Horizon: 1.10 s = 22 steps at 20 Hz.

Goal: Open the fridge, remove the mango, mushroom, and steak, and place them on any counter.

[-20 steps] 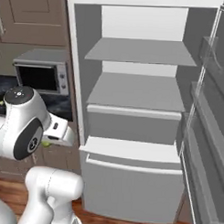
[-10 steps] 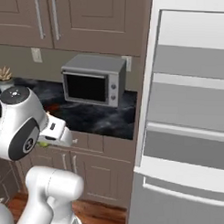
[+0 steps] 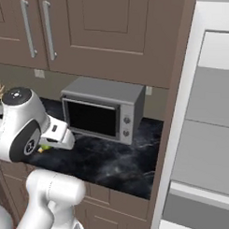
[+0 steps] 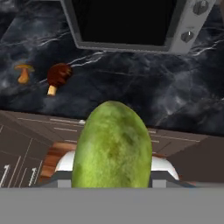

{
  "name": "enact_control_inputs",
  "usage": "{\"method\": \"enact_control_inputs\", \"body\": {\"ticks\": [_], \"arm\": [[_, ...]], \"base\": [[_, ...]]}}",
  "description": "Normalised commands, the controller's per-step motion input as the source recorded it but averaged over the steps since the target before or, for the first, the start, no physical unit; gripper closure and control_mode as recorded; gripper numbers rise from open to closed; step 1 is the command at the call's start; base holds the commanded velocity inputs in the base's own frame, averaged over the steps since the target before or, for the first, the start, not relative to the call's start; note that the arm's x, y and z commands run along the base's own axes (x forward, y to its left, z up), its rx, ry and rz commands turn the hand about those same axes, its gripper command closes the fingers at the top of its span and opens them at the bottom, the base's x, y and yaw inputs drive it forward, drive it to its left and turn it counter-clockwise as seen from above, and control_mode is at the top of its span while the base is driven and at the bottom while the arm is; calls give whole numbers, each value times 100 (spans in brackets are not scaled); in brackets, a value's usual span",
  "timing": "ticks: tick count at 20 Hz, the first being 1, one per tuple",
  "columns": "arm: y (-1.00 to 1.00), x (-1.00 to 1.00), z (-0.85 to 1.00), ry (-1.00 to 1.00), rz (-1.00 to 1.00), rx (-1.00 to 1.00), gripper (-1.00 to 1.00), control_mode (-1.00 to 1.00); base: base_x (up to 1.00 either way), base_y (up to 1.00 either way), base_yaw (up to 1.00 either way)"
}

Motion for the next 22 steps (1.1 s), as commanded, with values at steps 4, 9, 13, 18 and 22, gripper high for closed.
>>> {"method": "enact_control_inputs", "body": {"ticks": [4, 9, 13, 18, 22], "arm": [[7, 61, -41, 0, 4, -11, 100, -100], [7, 74, -97, -4, 2, -17, 100, -100], [35, 92, -100, 0, 2, -11, 100, -100], [48, 63, -94, 0, 7, -1, 100, -100], [26, 19, -69, 0, 8, 0, 100, -100]], "base": [[17, 6, 2], [0, 0, 0], [0, 0, 0], [0, 0, 0], [0, 0, 0]]}}
